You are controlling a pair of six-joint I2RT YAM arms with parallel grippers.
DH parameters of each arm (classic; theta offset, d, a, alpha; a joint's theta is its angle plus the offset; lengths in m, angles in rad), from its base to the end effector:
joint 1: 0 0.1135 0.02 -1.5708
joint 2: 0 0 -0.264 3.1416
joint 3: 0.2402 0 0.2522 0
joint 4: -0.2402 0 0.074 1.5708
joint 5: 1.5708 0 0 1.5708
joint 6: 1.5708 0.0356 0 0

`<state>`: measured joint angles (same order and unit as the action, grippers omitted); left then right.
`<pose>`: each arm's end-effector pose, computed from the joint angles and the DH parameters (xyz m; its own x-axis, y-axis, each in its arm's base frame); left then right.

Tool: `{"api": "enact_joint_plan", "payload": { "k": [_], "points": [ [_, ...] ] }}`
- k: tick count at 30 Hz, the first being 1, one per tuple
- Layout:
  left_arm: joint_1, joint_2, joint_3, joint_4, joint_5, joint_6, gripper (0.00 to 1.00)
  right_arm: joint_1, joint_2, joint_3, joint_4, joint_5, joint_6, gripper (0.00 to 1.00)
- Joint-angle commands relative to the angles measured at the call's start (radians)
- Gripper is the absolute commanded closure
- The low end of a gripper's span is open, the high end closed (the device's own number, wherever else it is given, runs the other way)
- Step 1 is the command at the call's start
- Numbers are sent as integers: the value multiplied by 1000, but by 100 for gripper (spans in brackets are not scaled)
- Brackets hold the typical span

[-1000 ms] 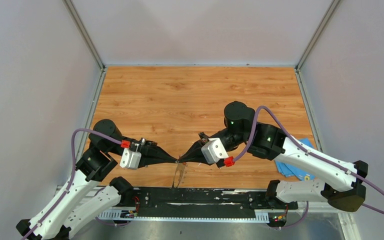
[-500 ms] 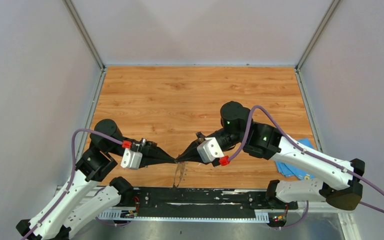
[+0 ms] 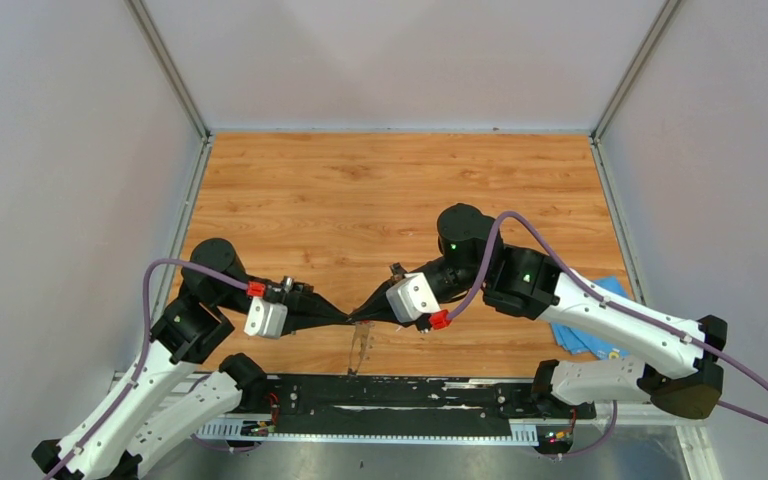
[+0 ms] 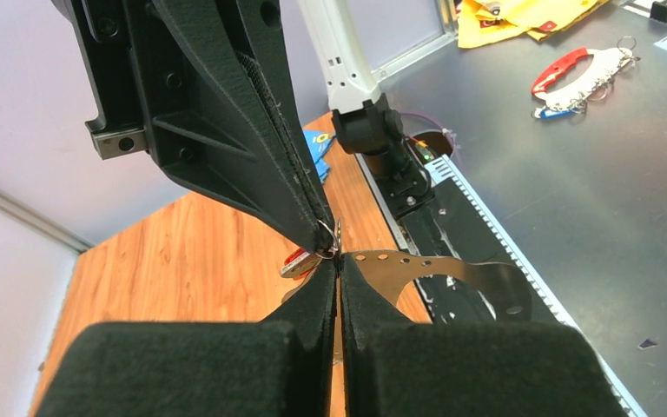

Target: Put the keys on the keyring

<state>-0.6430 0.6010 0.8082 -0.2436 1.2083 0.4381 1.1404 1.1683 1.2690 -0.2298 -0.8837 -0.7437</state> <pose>0.0730 -0.0963 0.3687 0.3811 -0.0975 -0.9194 0.8821 -0.2596 0.3931 0.0793 0.2387 0.4283 0.5673 0.2064 -0.7972 -0.6960 -0.3972 -0.5981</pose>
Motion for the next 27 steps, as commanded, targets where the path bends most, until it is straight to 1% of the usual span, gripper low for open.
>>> {"api": "enact_joint_plan", "payload": {
  "k": [1, 8, 16, 19, 23, 24, 27],
  "points": [
    [-1, -19, 37, 25, 20, 30, 100, 9, 4, 9, -8, 86, 9, 100],
    [-1, -23, 40, -9, 23, 67, 100, 5, -22, 10, -3, 180, 23, 100],
    [-1, -29, 43, -13, 22, 66, 100, -4, -66, -23, -1, 182, 11, 100],
    [-1, -29, 45, -15, 22, 66, 100, -27, -106, -48, -2, 122, 2, 100],
    [-1, -29, 43, 9, 26, 38, 100, -69, -144, -68, -13, 3, 4, 100],
    [-2, -28, 43, 19, 26, 27, 100, -75, -142, -65, -23, -28, 5, 100],
    [-1, -23, 46, 47, 29, -7, 100, -77, -125, -45, -57, -57, -1, 100]
  ]
}}
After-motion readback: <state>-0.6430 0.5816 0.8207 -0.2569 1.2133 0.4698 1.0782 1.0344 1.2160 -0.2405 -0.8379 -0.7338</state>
